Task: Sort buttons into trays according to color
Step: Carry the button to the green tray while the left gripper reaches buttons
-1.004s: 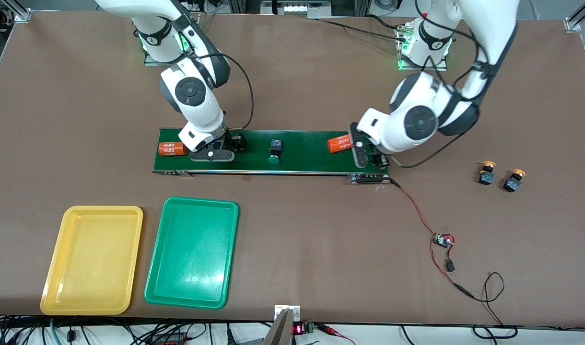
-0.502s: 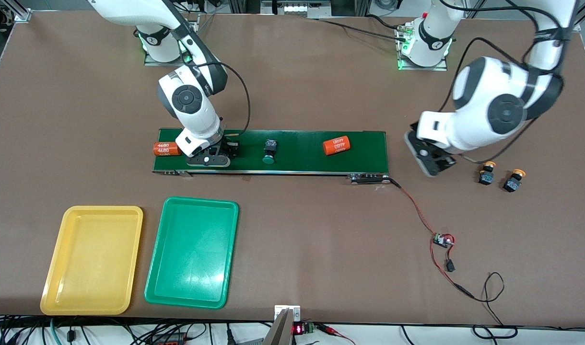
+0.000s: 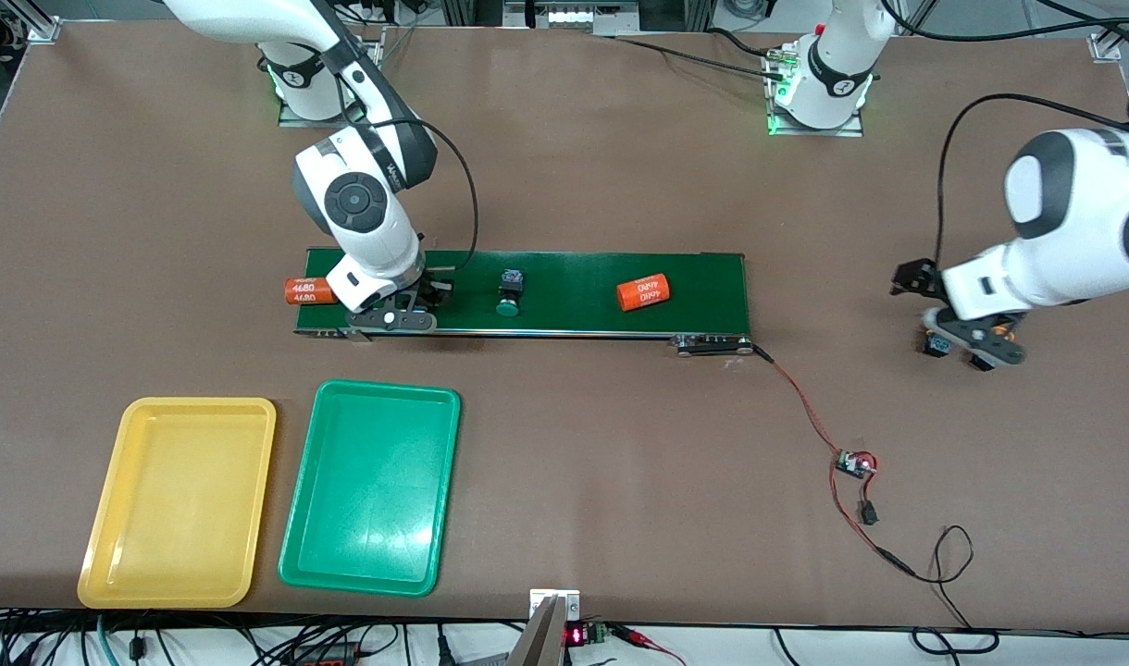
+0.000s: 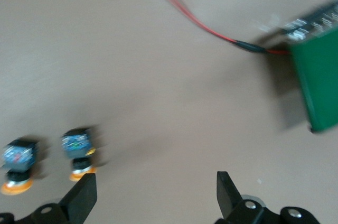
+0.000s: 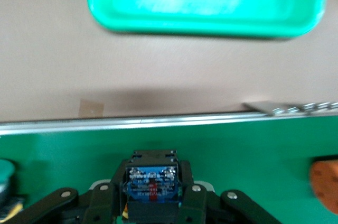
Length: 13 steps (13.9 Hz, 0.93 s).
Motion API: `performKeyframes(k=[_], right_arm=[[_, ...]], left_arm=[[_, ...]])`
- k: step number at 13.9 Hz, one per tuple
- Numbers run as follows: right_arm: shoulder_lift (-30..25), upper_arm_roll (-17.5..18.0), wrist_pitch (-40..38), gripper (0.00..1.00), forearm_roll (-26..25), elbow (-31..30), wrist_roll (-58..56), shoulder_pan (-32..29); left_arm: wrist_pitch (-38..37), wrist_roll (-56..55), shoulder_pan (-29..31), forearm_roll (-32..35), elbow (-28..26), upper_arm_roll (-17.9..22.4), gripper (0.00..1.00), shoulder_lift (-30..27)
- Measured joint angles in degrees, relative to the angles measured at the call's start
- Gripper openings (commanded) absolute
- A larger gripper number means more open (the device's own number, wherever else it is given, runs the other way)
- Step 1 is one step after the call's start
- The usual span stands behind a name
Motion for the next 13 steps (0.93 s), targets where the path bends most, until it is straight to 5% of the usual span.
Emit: performKeyframes(k=[8, 13], right_arm=[[0.2, -6.9, -6.0, 0.03, 0.0, 11.0, -12.3, -3.4], [11.2, -7.3, -3.3, 0.03, 0.0, 22.9, -16.4, -6.1]], left_arm=[[14.4, -2.3, -1.6, 0.0, -2.1, 6.8, 1.0, 9.8], [20.2, -2.2, -3.4, 0.9, -2.5, 10.0, 1.0, 16.4]])
